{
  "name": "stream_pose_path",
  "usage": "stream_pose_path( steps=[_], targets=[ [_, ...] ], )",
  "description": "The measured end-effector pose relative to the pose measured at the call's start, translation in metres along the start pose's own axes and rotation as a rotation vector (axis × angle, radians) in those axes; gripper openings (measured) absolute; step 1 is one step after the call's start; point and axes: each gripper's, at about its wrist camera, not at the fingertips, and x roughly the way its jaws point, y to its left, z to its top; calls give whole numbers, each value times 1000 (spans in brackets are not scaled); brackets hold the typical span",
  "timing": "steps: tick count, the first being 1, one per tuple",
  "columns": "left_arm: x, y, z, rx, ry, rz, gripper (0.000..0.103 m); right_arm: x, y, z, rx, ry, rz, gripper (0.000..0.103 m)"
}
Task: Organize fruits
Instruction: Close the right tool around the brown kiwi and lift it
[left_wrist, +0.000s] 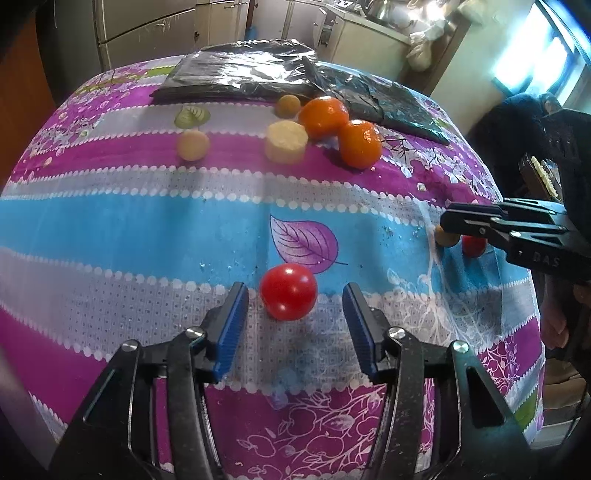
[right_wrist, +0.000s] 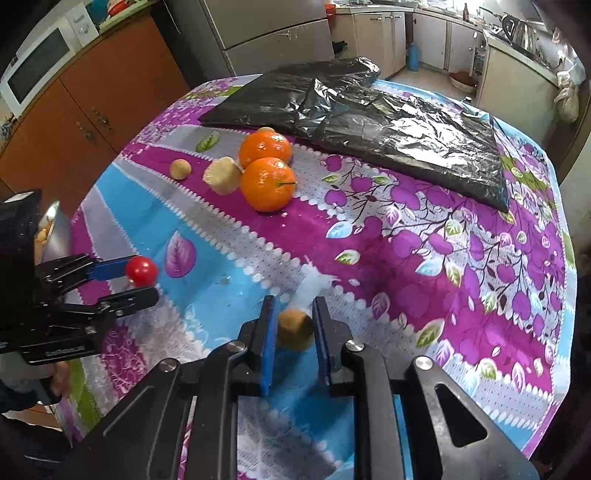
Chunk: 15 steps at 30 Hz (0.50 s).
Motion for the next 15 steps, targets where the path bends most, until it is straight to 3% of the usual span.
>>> stream_pose_path(
  steps=[4, 7, 15],
  targets=[
    [1, -2, 1, 19, -3, 10, 52, -5, 4, -8, -1, -2, -2, 22],
    [1, -3, 1, 23, -6, 10, 53, -15, 4, -14, 15, -23, 0, 29],
    [1, -2, 1, 22, -14, 7, 54, -12, 5, -21, -8, 0, -28, 30]
  ],
)
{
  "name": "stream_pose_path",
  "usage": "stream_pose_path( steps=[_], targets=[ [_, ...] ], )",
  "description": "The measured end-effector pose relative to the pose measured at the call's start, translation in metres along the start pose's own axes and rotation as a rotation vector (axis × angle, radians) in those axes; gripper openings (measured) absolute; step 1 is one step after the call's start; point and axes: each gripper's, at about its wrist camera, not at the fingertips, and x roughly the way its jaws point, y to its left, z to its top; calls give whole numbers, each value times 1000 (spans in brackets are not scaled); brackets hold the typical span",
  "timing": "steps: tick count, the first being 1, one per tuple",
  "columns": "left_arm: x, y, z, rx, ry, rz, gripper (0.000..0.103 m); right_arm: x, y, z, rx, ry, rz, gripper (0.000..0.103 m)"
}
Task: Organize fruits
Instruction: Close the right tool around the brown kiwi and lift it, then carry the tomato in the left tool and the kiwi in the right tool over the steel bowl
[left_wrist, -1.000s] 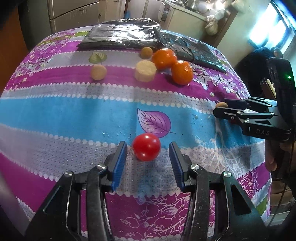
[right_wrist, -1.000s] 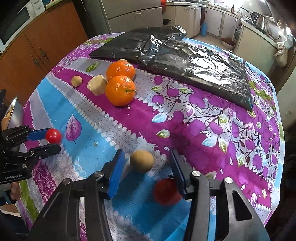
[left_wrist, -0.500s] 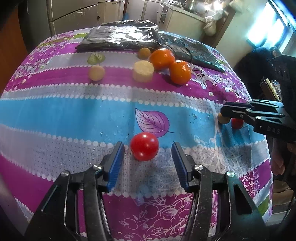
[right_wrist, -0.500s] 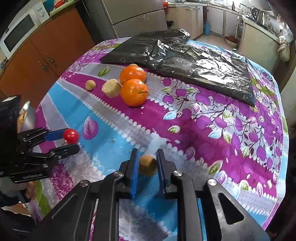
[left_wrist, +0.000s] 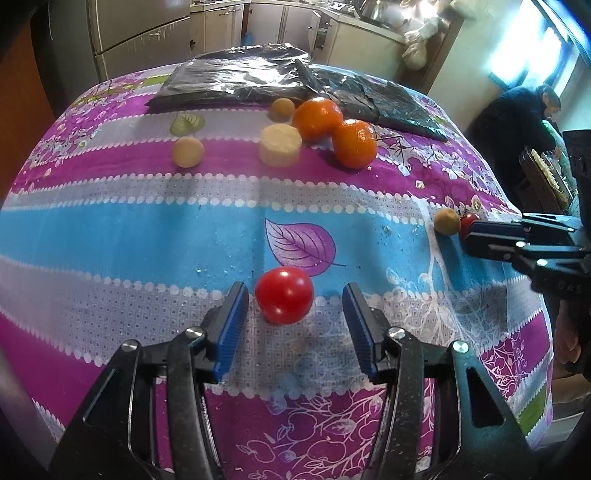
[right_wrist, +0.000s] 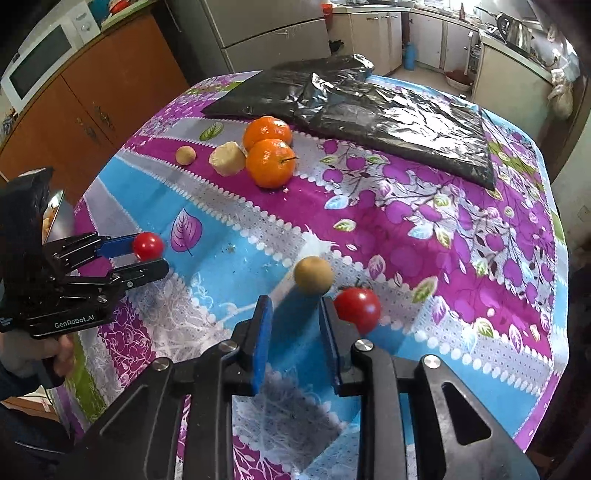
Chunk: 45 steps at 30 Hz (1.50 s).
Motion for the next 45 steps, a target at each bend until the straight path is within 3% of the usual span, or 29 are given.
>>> stream_pose_path(
  steps=[5, 14, 19, 20, 21, 23, 26, 36, 45],
  targets=[
    [0, 0, -1, 3, 1, -2, 54, -9, 6, 14, -46, -55, -47, 30],
    [1, -1, 0, 1, -1, -11, 54, 19, 0, 20, -149, 34, -85, 38],
    [1, -2, 0, 9, 0, -12, 52, 30, -3, 19, -169, 57, -96, 38],
    [0, -2, -1, 13, 1, -13, 52, 29, -3, 19, -166, 57, -98, 33],
    [0, -3, -1, 15, 0, -14, 51, 29, -4, 18, -159, 59, -98, 29],
    [-1, -3, -2, 14, -1, -14, 40, 27, -6, 18, -142, 55, -101, 29],
    [-2, -2, -3, 8, 0, -20, 31, 20, -8, 19, -113, 29, -99, 29],
    [-17, -7, 1, 15, -38, -30, 30, -13, 0, 23, -46, -54, -75, 29],
    [-98, -4, 24, -2, -179, 15, 30, -71, 46, 50, -106, -180, -1, 29]
  ],
)
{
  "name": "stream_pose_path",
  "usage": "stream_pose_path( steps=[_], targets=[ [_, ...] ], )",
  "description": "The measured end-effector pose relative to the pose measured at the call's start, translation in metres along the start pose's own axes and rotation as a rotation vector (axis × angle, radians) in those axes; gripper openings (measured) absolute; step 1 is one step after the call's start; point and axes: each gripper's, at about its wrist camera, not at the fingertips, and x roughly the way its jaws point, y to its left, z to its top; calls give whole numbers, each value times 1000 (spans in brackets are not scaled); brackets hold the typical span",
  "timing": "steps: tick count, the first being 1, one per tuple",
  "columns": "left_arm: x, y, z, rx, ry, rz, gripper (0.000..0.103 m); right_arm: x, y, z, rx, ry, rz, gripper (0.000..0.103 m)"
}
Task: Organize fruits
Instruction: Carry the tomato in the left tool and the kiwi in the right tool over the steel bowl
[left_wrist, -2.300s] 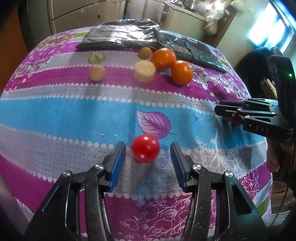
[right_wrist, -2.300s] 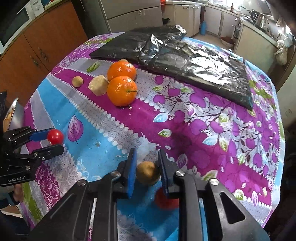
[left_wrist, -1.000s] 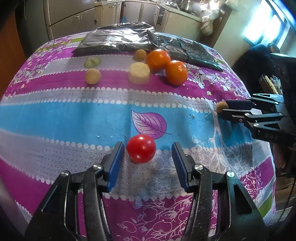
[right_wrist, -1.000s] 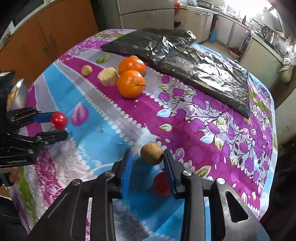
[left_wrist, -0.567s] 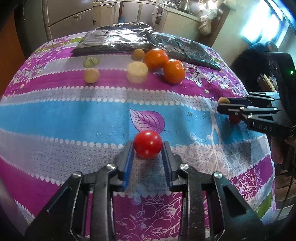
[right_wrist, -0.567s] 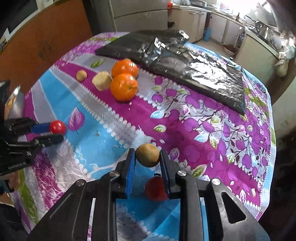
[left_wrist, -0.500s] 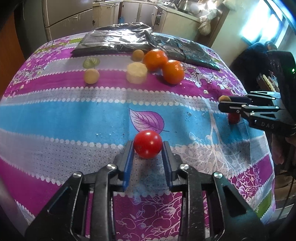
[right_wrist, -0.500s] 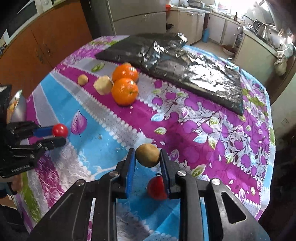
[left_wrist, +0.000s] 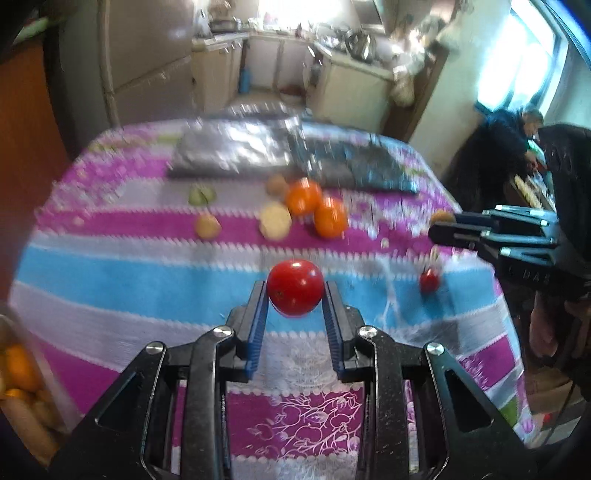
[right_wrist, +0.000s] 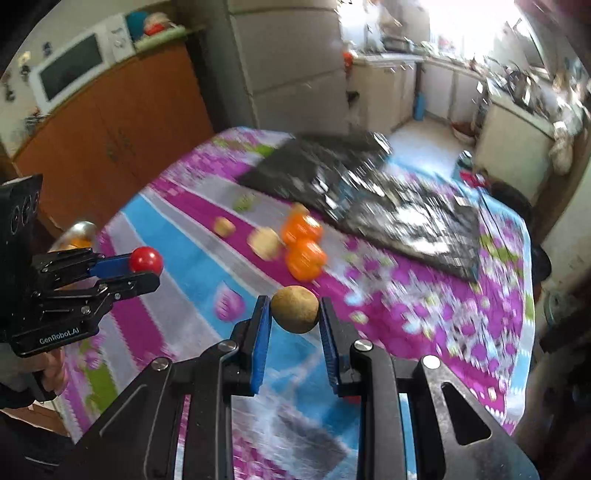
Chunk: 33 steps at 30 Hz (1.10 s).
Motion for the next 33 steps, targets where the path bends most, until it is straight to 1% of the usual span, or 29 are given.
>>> stream_pose_path(
  steps=[2, 7, 11, 13, 18, 22, 26, 28, 33],
  targets=[
    [-26, 6, 3, -18, -37, 40, 30, -7, 18, 12, -18, -31, 49, 29],
    [-73, 35, -7, -97, -76, 152, 30, -7, 66, 33, -68, -64, 169, 29],
    [-104, 76, -26, -167, -68, 245, 30, -1, 114, 45, -124, -63, 243, 29],
    [-116, 97, -35, -205, -61, 277, 30, 5, 140, 50, -145, -60, 277, 29],
    [-131, 145, -54, -245, -38, 350, 30, 28, 197, 54, -171, -18, 342, 29],
    [-134, 174, -71, -282, -7, 357, 30, 47, 243, 51, -206, 34, 381, 29],
    [-130, 192, -84, -298, 26, 325, 30, 66, 279, 44, -240, 85, 386, 29],
    [-128, 196, -88, -300, 38, 307, 30, 75, 292, 41, -243, 114, 383, 29],
    [-130, 209, -97, -300, 55, 267, 30, 86, 308, 35, -242, 159, 359, 29]
  ],
)
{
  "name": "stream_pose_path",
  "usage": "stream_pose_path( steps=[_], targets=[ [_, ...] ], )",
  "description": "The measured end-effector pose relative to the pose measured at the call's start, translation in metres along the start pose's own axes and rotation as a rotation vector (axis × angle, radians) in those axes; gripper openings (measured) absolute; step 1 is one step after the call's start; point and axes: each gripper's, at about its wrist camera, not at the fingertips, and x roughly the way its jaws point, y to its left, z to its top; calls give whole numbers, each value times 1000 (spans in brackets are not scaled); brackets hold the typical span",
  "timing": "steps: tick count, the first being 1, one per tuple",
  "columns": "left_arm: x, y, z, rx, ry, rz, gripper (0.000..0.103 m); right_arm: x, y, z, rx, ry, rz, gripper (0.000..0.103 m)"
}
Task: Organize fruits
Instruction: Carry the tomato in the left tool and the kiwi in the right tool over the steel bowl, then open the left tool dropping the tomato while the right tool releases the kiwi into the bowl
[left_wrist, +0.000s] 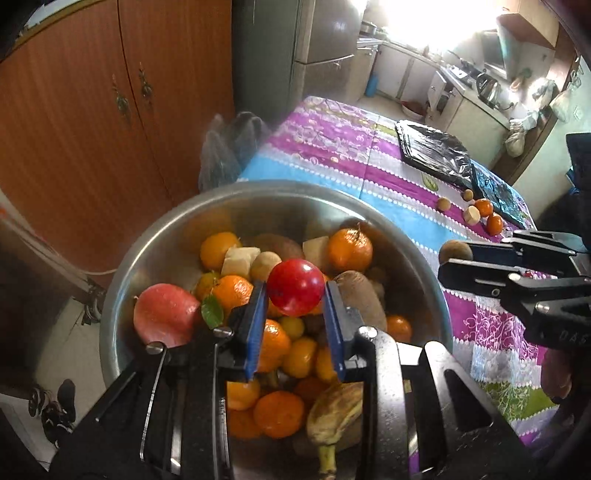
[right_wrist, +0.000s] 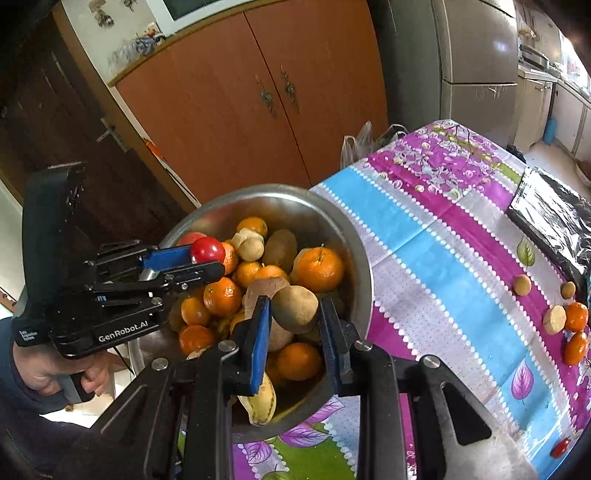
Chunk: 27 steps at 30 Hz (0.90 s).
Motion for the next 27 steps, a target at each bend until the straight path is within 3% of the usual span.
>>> stream_pose_path(
  steps=[12, 27],
  targets=[
    [12, 13, -6, 19, 38, -70, 30, 19, 7, -11, 57, 72, -38, 29],
    [12, 16, -4, 19, 32, -78, 30, 22, 7, -10, 75, 74, -53, 29]
  ],
)
